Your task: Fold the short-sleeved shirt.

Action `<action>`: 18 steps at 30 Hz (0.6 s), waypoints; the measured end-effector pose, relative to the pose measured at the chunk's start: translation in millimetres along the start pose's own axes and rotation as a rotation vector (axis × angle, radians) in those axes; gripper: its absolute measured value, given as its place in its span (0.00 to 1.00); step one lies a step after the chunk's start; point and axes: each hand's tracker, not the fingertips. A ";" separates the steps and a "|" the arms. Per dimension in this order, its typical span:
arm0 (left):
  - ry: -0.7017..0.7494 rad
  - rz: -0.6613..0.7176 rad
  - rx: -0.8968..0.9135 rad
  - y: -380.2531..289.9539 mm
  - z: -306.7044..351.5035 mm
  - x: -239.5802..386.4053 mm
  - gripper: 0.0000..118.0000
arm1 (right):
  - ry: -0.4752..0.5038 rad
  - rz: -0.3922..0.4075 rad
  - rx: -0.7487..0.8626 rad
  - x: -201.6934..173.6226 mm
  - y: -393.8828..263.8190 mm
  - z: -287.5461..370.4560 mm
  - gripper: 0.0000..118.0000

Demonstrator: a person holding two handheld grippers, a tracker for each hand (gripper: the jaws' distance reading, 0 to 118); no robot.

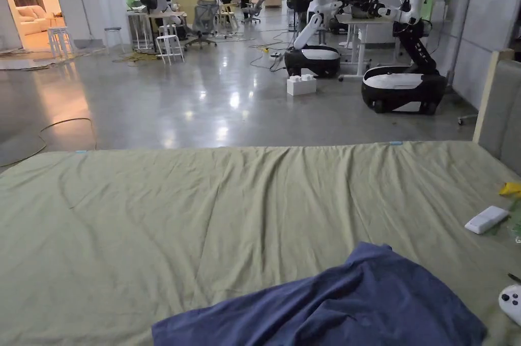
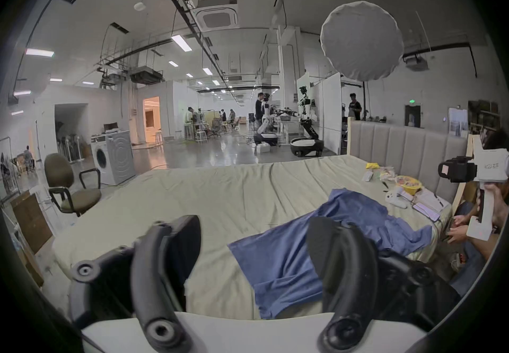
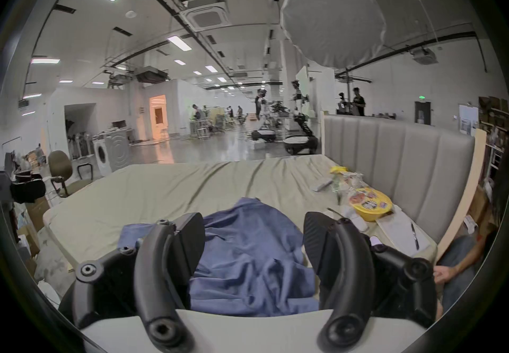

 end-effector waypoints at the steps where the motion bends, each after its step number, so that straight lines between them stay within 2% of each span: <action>1: 0.008 0.006 -0.013 3.8 2.0 1.0 0.37 | 0.017 0.003 0.004 -5.5 0.1 -0.2 0.41; 2: 0.010 0.015 -0.032 6.2 1.8 -1.0 0.24 | 0.024 0.001 0.011 -9.4 -0.6 1.4 0.24; 3: 0.004 0.023 -0.047 7.2 3.6 -1.4 0.06 | 0.029 -0.016 0.016 -14.2 -2.9 3.4 0.08; 4: -0.017 0.029 -0.047 5.3 6.5 -2.5 0.02 | 0.041 -0.036 0.020 -18.0 -5.0 4.5 0.05; 6: -0.027 0.045 -0.036 0.1 10.7 -4.0 0.02 | 0.090 -0.106 -0.052 -23.9 -14.8 3.1 0.05; 10: -0.032 0.085 -0.061 -2.7 12.9 -8.1 0.00 | 0.067 -0.024 -0.050 -32.2 -22.1 4.7 0.01; 18: -0.067 0.125 -0.072 -2.5 13.1 -7.2 0.00 | 0.078 -0.064 -0.030 -27.9 -8.8 1.7 0.00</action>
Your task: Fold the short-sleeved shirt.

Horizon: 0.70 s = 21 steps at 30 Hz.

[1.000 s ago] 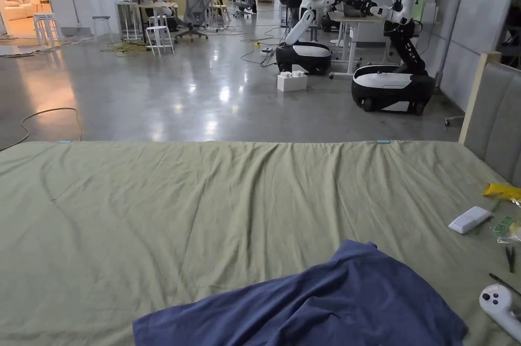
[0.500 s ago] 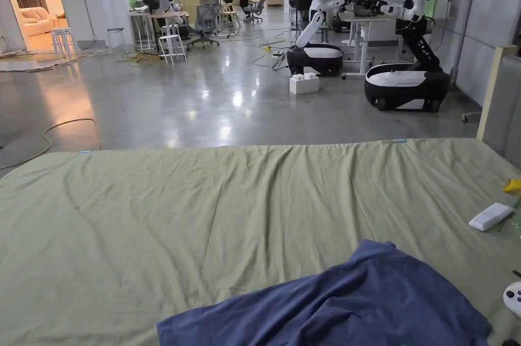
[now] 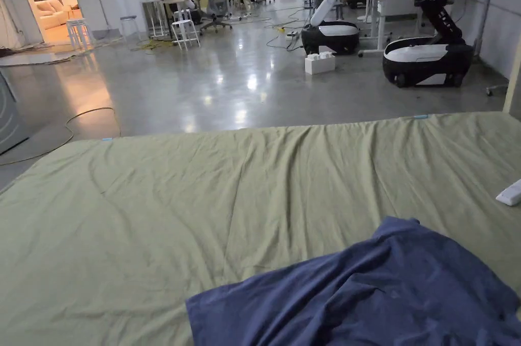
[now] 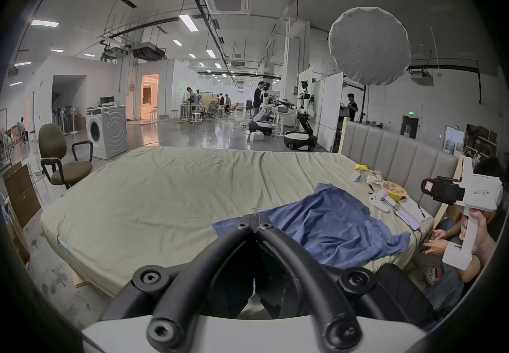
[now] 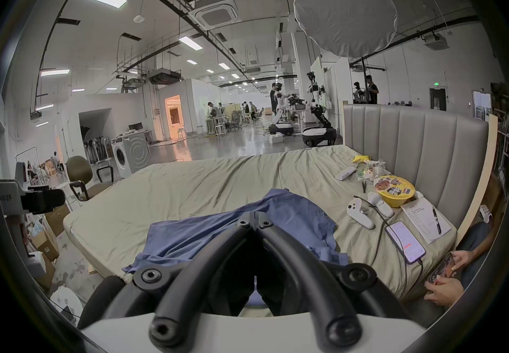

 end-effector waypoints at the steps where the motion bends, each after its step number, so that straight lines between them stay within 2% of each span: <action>1: 0.000 -0.003 0.001 0.6 -1.3 2.0 0.00 | 0.000 -0.005 -0.001 0.3 -0.3 -0.1 0.00; 7: -0.029 0.067 -0.097 7.6 -49.7 -17.1 0.00 | 0.013 0.035 -0.038 3.0 -13.2 -5.9 0.00; 9: -0.061 0.083 -0.095 8.1 -77.1 -31.9 0.04 | 0.012 0.045 -0.063 4.6 -17.7 -9.1 0.00; 10: -0.087 0.122 -0.106 8.5 -96.3 -40.4 0.20 | 0.013 0.044 -0.078 6.2 -20.6 -11.5 0.00; 12: -0.095 0.188 -0.171 8.3 -140.6 -56.7 0.60 | 0.009 0.040 -0.098 6.6 -25.8 -16.2 0.00; 13: -0.088 0.197 -0.215 5.6 -168.3 -64.4 0.71 | 0.007 0.036 -0.120 8.8 -29.3 -20.1 0.00; 15: -0.011 0.165 -0.250 -2.7 -216.1 -74.3 0.71 | -0.007 0.027 -0.154 11.0 -34.1 -26.6 0.00; 20: 0.019 0.313 -0.419 -40.3 -329.8 -106.4 0.70 | -0.020 0.010 -0.233 22.3 -45.2 -40.5 0.00; 21: 0.062 0.296 -0.448 -51.6 -348.4 -110.6 0.69 | -0.024 0.003 -0.251 24.8 -47.8 -44.0 0.00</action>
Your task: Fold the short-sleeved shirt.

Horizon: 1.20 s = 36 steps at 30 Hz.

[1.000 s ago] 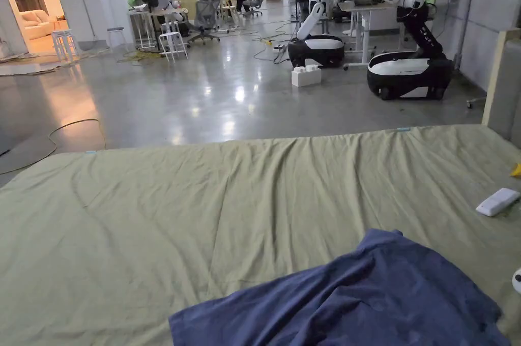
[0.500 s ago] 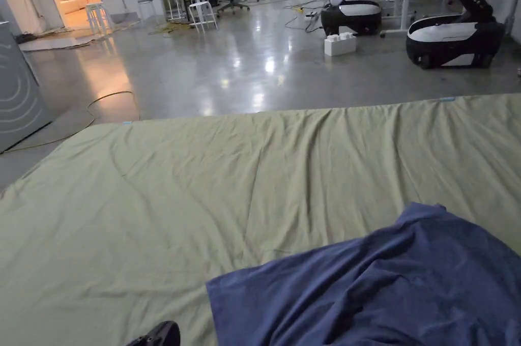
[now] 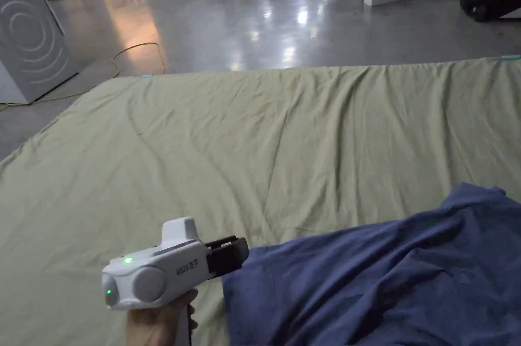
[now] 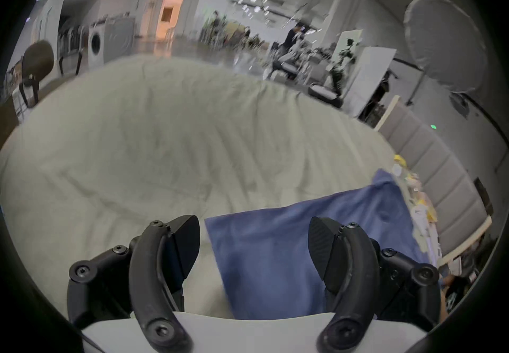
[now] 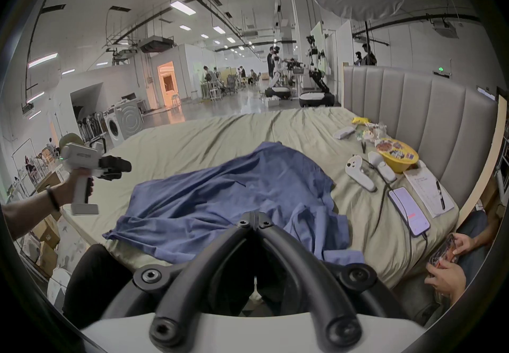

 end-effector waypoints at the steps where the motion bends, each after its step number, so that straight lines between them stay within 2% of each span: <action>1: 0.030 0.016 -0.038 -1.6 -20.1 -6.1 0.66 | -0.004 -0.009 -0.012 2.0 -1.8 -3.7 0.00; 3: 0.100 0.066 -0.099 -8.9 -44.3 -11.2 0.50 | -0.005 -0.047 -0.034 4.1 -3.4 -9.5 0.00; 4: 0.116 0.075 -0.127 -12.9 -50.5 -9.8 0.37 | -0.002 -0.068 -0.042 4.9 -4.5 -12.1 0.00; 5: 0.104 0.056 -0.122 -16.9 -52.4 -6.4 0.32 | -0.003 -0.081 -0.039 5.2 -5.6 -13.7 0.00; 7: 0.139 -0.046 -0.094 -22.6 -53.1 5.7 0.28 | 0.005 -0.104 -0.049 7.7 -8.1 -18.5 0.00; 9: 0.141 -0.087 -0.111 -20.7 -54.3 16.1 0.09 | 0.008 -0.106 -0.058 8.6 -8.6 -23.5 0.00; 10: 0.135 -0.108 -0.142 -18.6 -58.6 21.0 0.07 | 0.014 -0.105 -0.062 9.2 -8.1 -26.3 0.00; 15: 0.195 -0.184 -0.238 -14.1 -80.4 30.5 0.06 | 0.035 -0.082 -0.066 20.8 10.3 -48.5 0.00; 18: 0.180 -0.222 -0.291 -4.7 -84.3 30.5 0.05 | 0.038 0.001 -0.055 40.5 42.8 -84.9 0.02; 19: 0.176 -0.227 -0.303 -2.8 -84.7 29.8 0.05 | 0.043 0.021 -0.050 48.1 55.0 -101.3 0.09; 22: 0.157 -0.200 -0.349 6.2 -88.3 26.0 0.05 | 0.082 0.037 -0.057 79.2 97.5 -165.8 0.43; 25: 0.144 -0.189 -0.390 13.6 -94.5 21.3 0.05 | 0.116 0.073 -0.097 97.4 132.6 -234.3 0.59; 30: 0.128 -0.222 -0.433 20.4 -97.8 20.7 0.05 | 0.065 0.160 -0.293 118.2 158.8 -342.2 0.62; 36: 0.104 -0.209 -0.442 20.9 -94.6 19.5 0.05 | 0.032 0.286 -0.447 129.8 142.9 -411.8 0.62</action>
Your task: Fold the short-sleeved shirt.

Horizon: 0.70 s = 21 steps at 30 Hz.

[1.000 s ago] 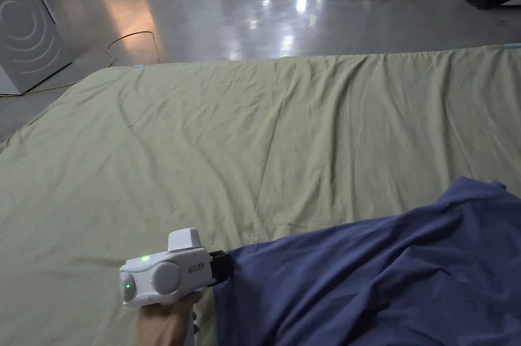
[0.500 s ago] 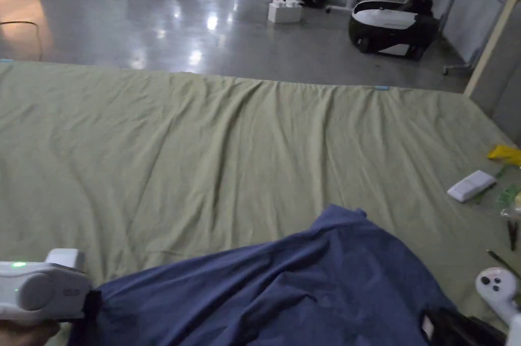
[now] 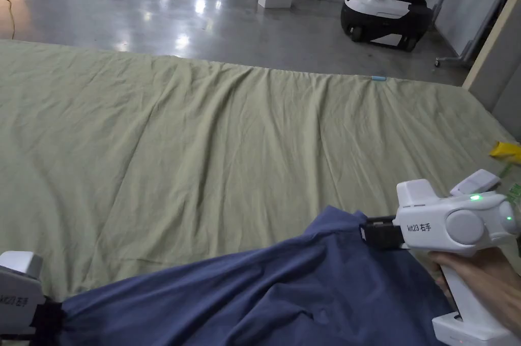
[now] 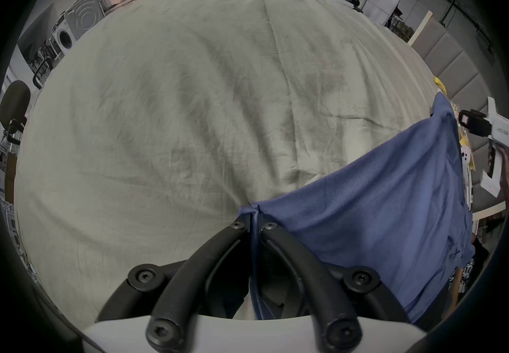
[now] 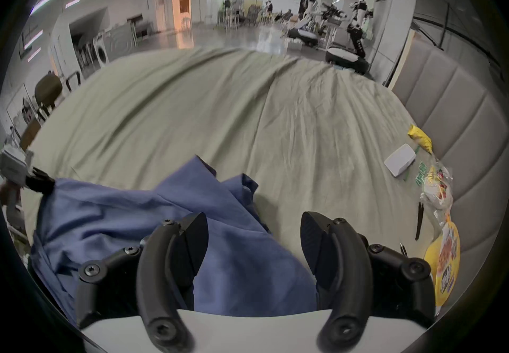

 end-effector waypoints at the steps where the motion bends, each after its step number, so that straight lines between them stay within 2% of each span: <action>1: 0.000 -0.001 0.001 -0.4 0.4 0.5 0.05 | 0.009 0.023 -0.027 1.4 -0.9 -6.6 0.62; 3: 0.005 -0.011 0.004 -1.4 1.5 3.8 0.05 | 0.018 0.029 -0.043 -0.1 -2.9 -17.7 0.61; 4: 0.007 -0.015 0.003 -1.3 1.9 5.0 0.05 | 0.032 0.031 -0.079 1.1 -4.1 -22.1 0.51; 5: 0.010 -0.016 0.003 -1.2 2.2 6.3 0.05 | 0.044 0.025 -0.102 2.1 -6.0 -25.4 0.35; 6: 0.014 -0.020 0.003 -1.5 2.8 8.0 0.05 | 0.056 0.012 -0.095 -1.0 -6.7 -28.1 0.13; 7: 0.019 -0.027 0.005 -1.4 2.7 8.2 0.05 | 0.064 -0.010 -0.087 -1.3 -8.6 -28.5 0.03; 9: 0.029 -0.040 0.029 -7.2 4.3 10.0 0.04 | 0.053 -0.073 -0.039 -1.6 -13.8 -19.0 0.02; 11: 0.041 -0.098 0.104 -19.3 8.9 12.4 0.04 | 0.110 -0.105 -0.021 -6.3 -17.0 1.1 0.02; 12: 0.044 -0.119 0.135 -25.7 14.0 12.2 0.04 | 0.098 -0.091 0.018 -6.9 -19.8 18.6 0.02; 14: 0.018 -0.056 0.215 -36.0 36.9 12.6 0.04 | 0.067 -0.041 0.100 -14.1 -19.2 60.7 0.02; 17: -0.123 0.016 0.406 -52.0 104.6 12.4 0.04 | 0.072 -0.027 0.205 -12.2 -22.6 131.1 0.02; 21: -0.156 -0.030 0.615 -69.8 204.8 14.5 0.04 | 0.019 -0.044 0.361 -25.7 -23.0 227.1 0.02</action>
